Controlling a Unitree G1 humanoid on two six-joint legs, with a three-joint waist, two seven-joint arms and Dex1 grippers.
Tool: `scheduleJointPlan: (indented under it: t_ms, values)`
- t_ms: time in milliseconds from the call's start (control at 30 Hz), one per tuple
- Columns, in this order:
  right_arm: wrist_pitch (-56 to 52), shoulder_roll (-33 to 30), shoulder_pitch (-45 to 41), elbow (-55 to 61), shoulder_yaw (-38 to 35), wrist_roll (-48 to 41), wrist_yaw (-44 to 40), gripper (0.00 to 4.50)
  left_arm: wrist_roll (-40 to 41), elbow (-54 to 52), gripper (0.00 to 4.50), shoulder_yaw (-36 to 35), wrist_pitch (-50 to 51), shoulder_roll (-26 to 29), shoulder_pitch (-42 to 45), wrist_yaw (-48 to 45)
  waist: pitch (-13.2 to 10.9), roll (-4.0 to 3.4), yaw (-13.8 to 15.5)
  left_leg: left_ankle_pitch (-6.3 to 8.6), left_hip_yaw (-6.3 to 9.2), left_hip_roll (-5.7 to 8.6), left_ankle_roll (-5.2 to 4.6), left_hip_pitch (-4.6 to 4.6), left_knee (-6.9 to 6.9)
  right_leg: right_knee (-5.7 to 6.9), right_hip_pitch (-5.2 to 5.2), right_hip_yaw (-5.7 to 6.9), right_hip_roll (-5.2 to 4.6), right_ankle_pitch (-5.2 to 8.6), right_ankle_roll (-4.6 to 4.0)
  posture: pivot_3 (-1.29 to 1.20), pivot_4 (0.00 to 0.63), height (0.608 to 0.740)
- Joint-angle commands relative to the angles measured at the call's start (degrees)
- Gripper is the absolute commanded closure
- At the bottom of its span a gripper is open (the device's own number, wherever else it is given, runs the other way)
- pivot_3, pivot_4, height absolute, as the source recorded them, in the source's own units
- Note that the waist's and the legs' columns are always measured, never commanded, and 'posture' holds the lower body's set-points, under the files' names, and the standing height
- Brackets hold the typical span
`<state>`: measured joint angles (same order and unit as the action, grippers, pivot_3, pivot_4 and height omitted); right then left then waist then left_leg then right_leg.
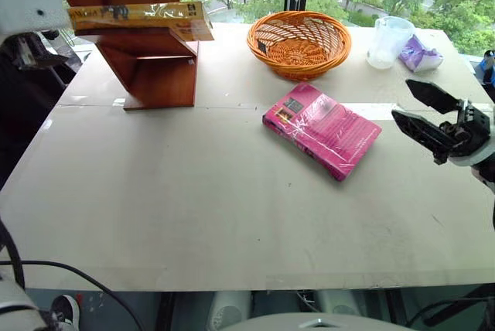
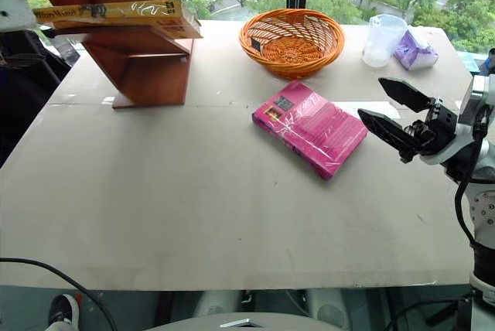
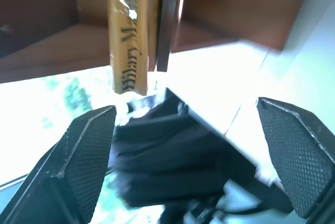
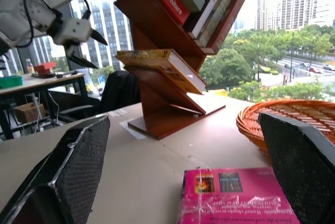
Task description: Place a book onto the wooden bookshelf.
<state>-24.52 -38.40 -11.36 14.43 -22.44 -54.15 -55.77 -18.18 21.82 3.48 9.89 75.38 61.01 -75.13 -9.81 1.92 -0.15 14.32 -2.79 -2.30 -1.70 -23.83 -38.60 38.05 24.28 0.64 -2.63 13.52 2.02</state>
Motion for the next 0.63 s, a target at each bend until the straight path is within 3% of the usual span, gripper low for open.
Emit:
scheduleJointPlan:
  t_ms: [33,133,200,267,333,367,467,633]
  values:
    - [2.7,-1.4,3.0,-0.5,-0.2,4.1,-2.9,0.0,12.2,-11.9,0.09,-9.6,10.6,-2.6,-5.0,-2.6,0.0,-0.01,0.3,0.0,0.03,0.0,0.0,0.02,-0.04,0.01,-0.04,0.03,-0.01,0.0,0.0,0.0,0.15,0.74]
    - [6.9,-1.9,6.4,-2.6,1.5,11.3,-4.0,0.0,22.8,-22.0,0.09,-15.2,21.4,-9.3,-10.6,-1.6,0.0,-0.03,0.5,0.0,0.05,0.0,-0.01,0.08,-0.19,0.1,-0.13,0.05,0.01,0.0,0.0,0.0,0.15,0.74]
    - [12.5,-2.1,9.8,-6.5,2.7,19.9,-1.9,0.0,33.8,-33.4,0.09,-17.8,31.1,-23.4,-19.5,4.4,0.3,-0.4,0.8,0.0,0.06,0.02,-0.01,0.13,-0.33,0.18,-0.22,0.06,0.03,0.0,0.01,0.0,0.15,0.74]
    - [14.6,-1.4,12.1,-7.8,2.7,22.7,-0.5,0.0,38.9,-42.7,0.09,-18.0,36.9,-34.4,-29.6,11.0,0.4,-0.64,1.0,0.02,0.13,0.1,-0.05,0.49,-0.4,0.14,-0.71,0.04,-0.15,0.08,0.14,0.0,0.15,0.74]
    - [15.7,-0.5,13.9,-8.1,2.6,23.6,0.0,0.0,38.8,-50.1,0.09,-15.5,36.0,-37.4,-42.8,12.9,0.3,-0.53,-0.4,0.06,0.05,0.11,-0.11,0.62,-0.4,0.17,-0.74,-0.21,-0.13,0.0,0.18,0.0,0.15,0.74]
    - [16.3,-0.2,14.6,-8.4,2.7,24.0,-0.2,0.0,39.5,-51.8,0.09,-15.6,37.4,-39.1,-46.8,15.1,0.0,-0.11,-1.1,0.06,-0.04,0.06,-0.1,0.7,-0.4,0.19,-0.7,-0.44,-0.01,-0.01,0.19,0.0,0.15,0.74]
    - [18.9,0.4,16.2,-11.4,3.5,25.9,-1.1,0.0,39.2,-54.1,0.09,-15.0,37.6,-48.0,-54.2,26.1,0.1,-0.26,-1.0,0.06,0.15,-0.03,-0.09,0.79,-0.38,0.35,-0.6,-0.54,0.3,-0.06,0.08,0.0,0.15,0.74]
    - [21.2,1.8,16.4,-16.1,4.4,27.1,-1.5,0.0,30.3,-52.4,0.09,-7.4,24.8,-50.6,-65.3,33.7,0.3,-0.55,-0.5,0.07,0.08,0.04,-0.09,1.44,-0.2,0.39,-1.01,-0.7,0.23,0.17,-0.01,0.0,0.15,0.74]
